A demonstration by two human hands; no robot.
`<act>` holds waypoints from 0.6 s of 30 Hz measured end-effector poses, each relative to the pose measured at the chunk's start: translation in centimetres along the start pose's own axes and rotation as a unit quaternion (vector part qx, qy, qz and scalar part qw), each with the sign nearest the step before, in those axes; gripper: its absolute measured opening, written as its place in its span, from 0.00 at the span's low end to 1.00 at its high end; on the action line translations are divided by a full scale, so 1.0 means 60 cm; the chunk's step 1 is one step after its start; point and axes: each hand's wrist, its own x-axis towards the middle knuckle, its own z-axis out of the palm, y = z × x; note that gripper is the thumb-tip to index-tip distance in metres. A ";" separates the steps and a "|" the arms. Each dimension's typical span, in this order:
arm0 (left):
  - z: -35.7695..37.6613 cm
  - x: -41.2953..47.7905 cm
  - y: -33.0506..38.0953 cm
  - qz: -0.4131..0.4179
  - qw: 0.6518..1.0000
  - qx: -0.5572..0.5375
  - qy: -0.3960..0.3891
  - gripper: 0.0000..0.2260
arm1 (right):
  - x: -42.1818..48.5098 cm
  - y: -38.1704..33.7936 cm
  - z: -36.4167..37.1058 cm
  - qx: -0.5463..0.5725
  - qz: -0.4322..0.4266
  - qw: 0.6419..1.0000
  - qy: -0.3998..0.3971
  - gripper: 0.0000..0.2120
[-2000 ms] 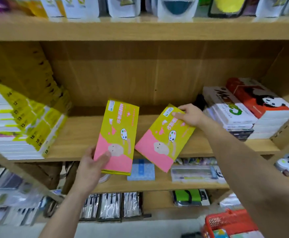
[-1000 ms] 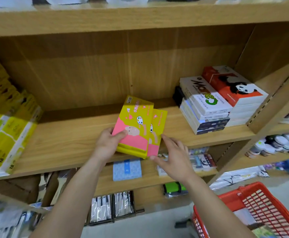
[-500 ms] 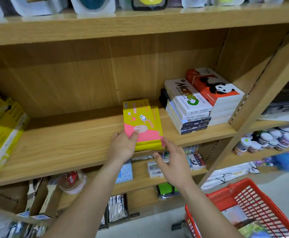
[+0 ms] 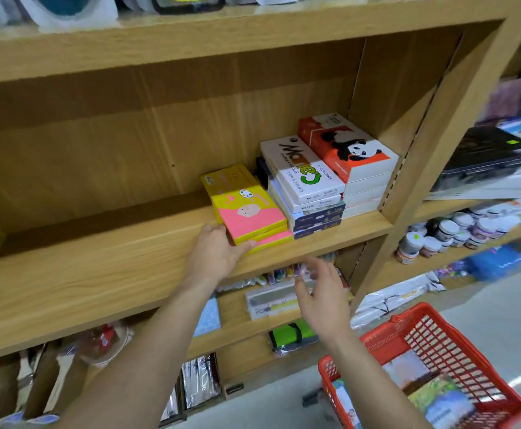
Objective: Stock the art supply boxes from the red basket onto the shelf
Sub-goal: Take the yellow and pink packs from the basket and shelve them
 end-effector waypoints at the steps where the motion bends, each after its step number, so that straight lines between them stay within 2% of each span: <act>1: 0.001 0.003 -0.001 0.007 1.000 0.006 0.002 0.29 | -0.008 0.017 0.002 0.010 0.021 1.000 -0.013 0.20; 4: -0.004 -0.001 -0.001 -0.008 1.000 0.024 -0.004 0.30 | -0.022 0.048 0.015 0.029 0.061 0.996 -0.056 0.18; 5: -0.008 -0.009 0.002 -0.024 0.999 0.016 0.014 0.30 | -0.026 0.055 0.018 0.029 0.065 0.995 -0.066 0.17; 7: -0.011 -0.042 0.008 -0.032 0.994 -0.015 0.103 0.30 | -0.033 0.074 0.017 0.021 0.077 0.994 -0.075 0.16; 9: -0.002 -0.091 0.017 0.051 0.980 -0.065 0.182 0.24 | -0.045 0.110 0.007 0.001 0.095 0.993 -0.074 0.10; 10: 0.009 -0.119 0.025 0.099 0.975 -0.089 0.180 0.20 | -0.053 0.135 -0.001 -0.018 0.108 0.991 -0.071 0.07; 11: 0.027 -0.145 0.035 0.138 0.975 -0.101 0.143 0.17 | -0.062 0.163 -0.010 -0.037 0.128 0.989 -0.066 0.07; 13: 0.083 -0.185 0.061 0.186 0.978 -0.090 0.020 0.13 | -0.087 0.225 -0.036 -0.062 0.177 0.981 -0.055 0.11; 18: 0.257 -0.223 0.116 0.179 0.962 -0.025 -0.206 0.14 | -0.173 0.381 -0.089 -0.079 0.297 0.950 -0.053 0.17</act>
